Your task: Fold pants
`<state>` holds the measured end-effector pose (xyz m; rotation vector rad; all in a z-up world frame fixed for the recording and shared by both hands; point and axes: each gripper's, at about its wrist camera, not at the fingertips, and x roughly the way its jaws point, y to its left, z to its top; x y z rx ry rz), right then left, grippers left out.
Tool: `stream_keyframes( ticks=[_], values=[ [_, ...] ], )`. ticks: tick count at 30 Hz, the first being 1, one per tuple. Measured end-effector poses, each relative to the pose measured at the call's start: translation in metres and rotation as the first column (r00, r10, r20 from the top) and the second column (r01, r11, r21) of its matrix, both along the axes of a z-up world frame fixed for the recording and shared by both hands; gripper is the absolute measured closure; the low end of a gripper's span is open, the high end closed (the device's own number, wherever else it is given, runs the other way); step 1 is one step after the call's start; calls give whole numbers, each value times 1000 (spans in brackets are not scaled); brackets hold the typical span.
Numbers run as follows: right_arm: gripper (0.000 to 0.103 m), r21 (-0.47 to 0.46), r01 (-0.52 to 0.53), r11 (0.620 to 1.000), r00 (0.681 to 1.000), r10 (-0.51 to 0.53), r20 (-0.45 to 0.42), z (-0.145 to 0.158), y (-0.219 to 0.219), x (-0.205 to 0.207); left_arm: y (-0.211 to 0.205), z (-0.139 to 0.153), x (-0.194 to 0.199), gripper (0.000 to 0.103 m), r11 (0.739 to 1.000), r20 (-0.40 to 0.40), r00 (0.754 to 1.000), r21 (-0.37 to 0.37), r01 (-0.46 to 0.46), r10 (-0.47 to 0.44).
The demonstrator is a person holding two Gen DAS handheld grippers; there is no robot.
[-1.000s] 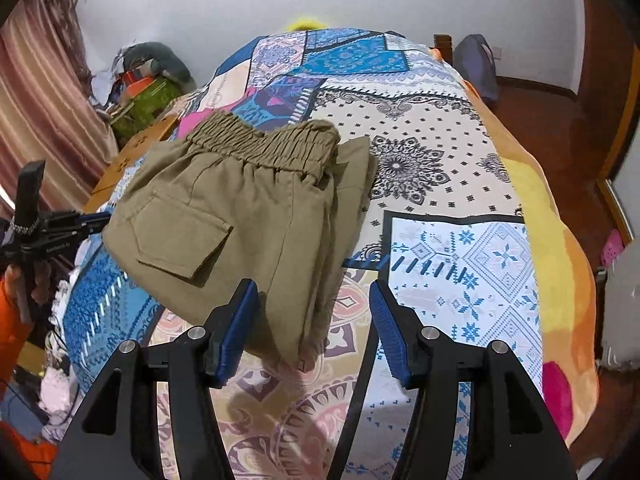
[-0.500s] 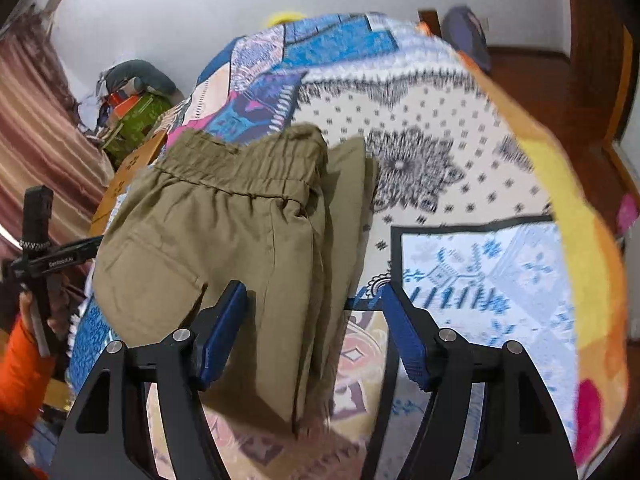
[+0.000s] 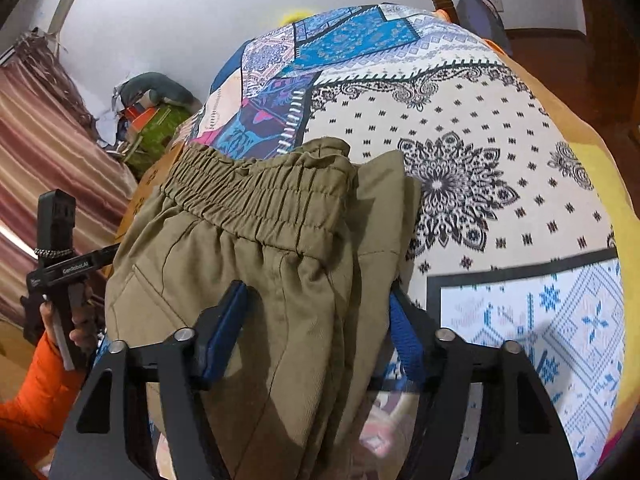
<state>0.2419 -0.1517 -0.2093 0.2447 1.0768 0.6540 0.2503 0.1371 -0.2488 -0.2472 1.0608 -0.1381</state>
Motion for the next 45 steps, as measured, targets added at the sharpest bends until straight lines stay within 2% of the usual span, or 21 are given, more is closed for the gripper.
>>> stream_keyframes(
  ticks=[1,2,3,8,11,15,20,27,37,45],
  values=[
    [56,-1,2,1000,1000,-2,6,1,0,1,-3,2,1,75,1000,6,1000,21,0,0],
    [64,-3,1,1000,1000,-1,17,2,0,1,-6,3,3,84,999,9,1000,44,0,-1],
    [66,-9,3,1000,1000,-3,29,4,0,1,-7,4,3,90,998,10,1000,61,1,-2],
    [84,-72,-40,997,994,47,99,19,6,0,-12,15,5,96,991,25,1000,132,3,-6],
    [89,-98,-57,994,989,70,132,30,7,0,-14,30,1,98,987,66,998,160,1,-12],
    [91,-112,-59,992,981,78,178,49,8,1,-19,55,-4,99,985,112,993,173,16,-36],
    [92,-120,-70,990,966,97,239,79,18,6,-34,86,-7,99,966,163,983,256,41,-85],
    [94,-146,-93,985,928,139,344,118,44,20,-28,132,-3,99,953,257,963,304,1,-83],
    [94,-143,-121,982,879,173,445,156,95,58,21,174,28,99,937,342,940,331,-112,-8],
    [94,-149,-146,978,844,202,496,165,163,97,80,176,72,99,915,368,926,341,-213,79]
  ],
)
